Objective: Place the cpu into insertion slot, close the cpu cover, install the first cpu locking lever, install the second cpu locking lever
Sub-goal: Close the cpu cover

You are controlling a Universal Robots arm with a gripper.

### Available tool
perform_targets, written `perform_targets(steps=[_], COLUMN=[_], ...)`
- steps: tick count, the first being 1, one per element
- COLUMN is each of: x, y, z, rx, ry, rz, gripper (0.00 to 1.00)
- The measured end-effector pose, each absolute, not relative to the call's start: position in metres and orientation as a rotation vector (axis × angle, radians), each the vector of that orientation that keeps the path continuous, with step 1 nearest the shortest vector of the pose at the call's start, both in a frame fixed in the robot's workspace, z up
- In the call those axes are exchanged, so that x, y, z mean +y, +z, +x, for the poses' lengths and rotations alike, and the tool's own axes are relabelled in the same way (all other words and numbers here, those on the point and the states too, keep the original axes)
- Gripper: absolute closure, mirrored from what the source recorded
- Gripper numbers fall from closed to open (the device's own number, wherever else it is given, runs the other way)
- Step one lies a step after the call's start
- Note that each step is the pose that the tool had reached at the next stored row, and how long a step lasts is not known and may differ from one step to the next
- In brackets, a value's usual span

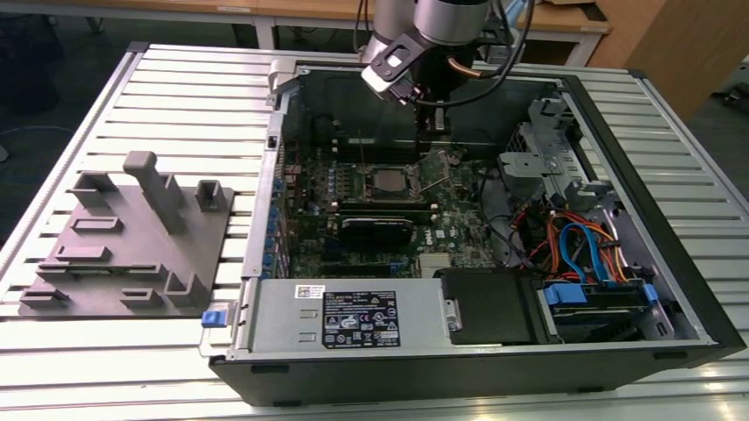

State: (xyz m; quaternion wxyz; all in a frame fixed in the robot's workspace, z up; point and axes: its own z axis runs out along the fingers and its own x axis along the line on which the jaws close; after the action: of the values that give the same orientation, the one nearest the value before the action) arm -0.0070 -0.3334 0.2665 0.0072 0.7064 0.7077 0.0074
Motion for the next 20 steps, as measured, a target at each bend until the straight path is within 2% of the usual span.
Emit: perform_targets(steps=[20], x=[-0.333], y=[0.267], z=[0.004], rx=[2.213], ry=[0.023], rz=[2.209], gripper=[0.90])
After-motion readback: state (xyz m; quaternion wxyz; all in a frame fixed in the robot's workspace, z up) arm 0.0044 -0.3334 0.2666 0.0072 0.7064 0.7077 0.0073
